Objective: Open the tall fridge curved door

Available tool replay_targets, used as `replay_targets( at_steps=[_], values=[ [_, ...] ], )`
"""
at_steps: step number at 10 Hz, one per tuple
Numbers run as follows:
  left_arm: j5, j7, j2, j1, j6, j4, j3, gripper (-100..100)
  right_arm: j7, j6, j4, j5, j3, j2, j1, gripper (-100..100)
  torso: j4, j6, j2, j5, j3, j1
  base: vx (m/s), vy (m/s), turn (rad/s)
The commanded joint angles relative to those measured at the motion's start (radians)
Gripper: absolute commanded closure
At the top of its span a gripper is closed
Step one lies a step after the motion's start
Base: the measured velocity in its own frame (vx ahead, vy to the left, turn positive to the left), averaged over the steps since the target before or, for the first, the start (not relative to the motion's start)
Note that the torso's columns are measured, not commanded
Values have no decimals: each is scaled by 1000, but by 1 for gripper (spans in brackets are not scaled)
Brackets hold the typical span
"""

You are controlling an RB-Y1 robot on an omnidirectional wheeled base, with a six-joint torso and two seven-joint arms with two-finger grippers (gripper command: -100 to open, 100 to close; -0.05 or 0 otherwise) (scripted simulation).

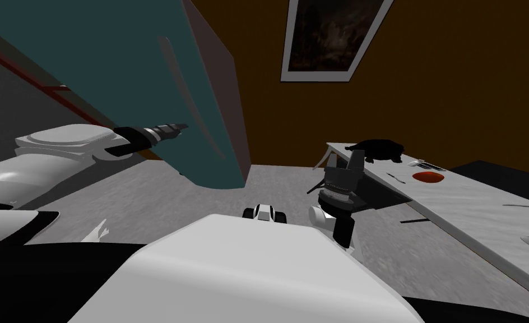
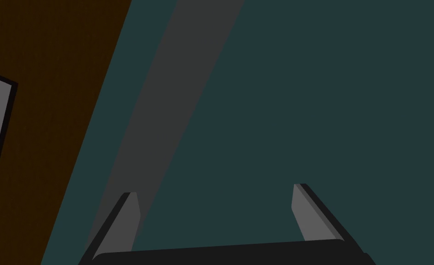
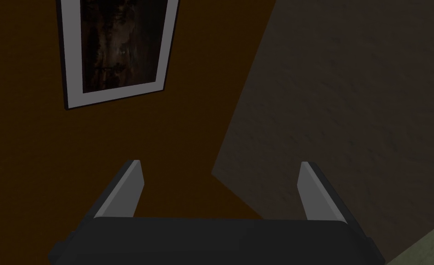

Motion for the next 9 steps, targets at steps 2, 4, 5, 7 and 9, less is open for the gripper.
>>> replay_targets(
  at_steps=[2, 4, 5, 7, 9],
  values=[
    [13, 92, 104, -16, 19, 33, -27, -100, 0, 0, 0, 0, 0, 0, 0, 0, -1, 0, -3, -1, -2, -2, 113, -81, -18],
    [21, 135, 155, -15, 27, 45, -32, -100, 0, 0, 0, 0, 0, 0, 0, 0, 0, 0, 0, 0, 0, -1, 81, -73, -19],
    [24, 155, 179, -14, 30, 50, -35, -100, 0, 0, 0, 0, 0, 0, 0, 0, 0, 0, 0, 0, 0, 0, 86, -63, -13],
    [30, 190, 221, -13, 37, 59, -39, -100, 0, 0, 0, 0, 0, 0, 0, 0, 0, 0, 1, 1, 1, 2, 63, -44, -10],
    [30, 190, 221, -13, 37, 59, -39, -100, 0, 0, 0, 0, 0, 0, 0, 0, 0, 0, -1, 0, -1, 0, 43, -34, -3]
  ],
)
